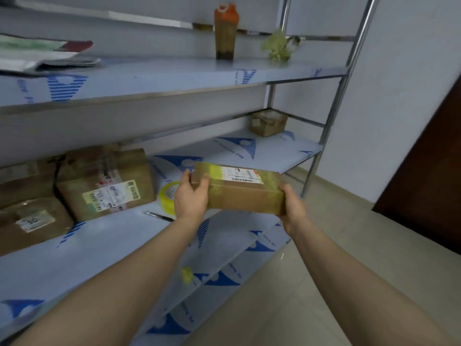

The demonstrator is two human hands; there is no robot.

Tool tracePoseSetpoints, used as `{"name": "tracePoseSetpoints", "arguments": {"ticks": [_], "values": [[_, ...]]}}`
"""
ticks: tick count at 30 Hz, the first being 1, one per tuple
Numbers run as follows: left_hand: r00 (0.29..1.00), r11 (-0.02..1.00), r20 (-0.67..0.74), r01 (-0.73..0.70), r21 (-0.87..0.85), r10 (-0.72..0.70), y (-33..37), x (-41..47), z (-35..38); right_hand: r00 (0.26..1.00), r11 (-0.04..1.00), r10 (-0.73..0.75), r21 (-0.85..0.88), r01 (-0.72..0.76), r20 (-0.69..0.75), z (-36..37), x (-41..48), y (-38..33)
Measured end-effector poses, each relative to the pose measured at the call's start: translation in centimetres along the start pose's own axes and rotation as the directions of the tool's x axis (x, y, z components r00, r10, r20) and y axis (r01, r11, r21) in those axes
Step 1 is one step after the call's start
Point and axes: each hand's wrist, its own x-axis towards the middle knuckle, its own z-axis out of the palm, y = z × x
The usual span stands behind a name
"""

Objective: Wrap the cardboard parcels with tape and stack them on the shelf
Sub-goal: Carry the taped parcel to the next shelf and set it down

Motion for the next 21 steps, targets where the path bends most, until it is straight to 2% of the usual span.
{"name": "tracePoseSetpoints", "arguments": {"ticks": [11, 15, 21], "values": [[1.0, 1.0, -0.007, 0.012, 0.005, -0.012, 4.9, 0.2, 19.9, 0.997, 0.995, -0.071, -0.07, 0.07, -0.01, -13.5, 12.4, -8.1], [1.0, 1.0, 0.004, 0.016, 0.014, -0.016, 5.9, 2.1, 24.8, 0.998, 0.995, -0.064, -0.082, 0.063, -0.021, -15.5, 16.8, -9.7], [0.997, 0.997, -0.014, 0.076, 0.001, -0.076, 6.1, 7.0, 31.1, 0.988, 0.978, -0.156, -0.141, 0.154, -0.002, -15.5, 24.0, -11.5]]}}
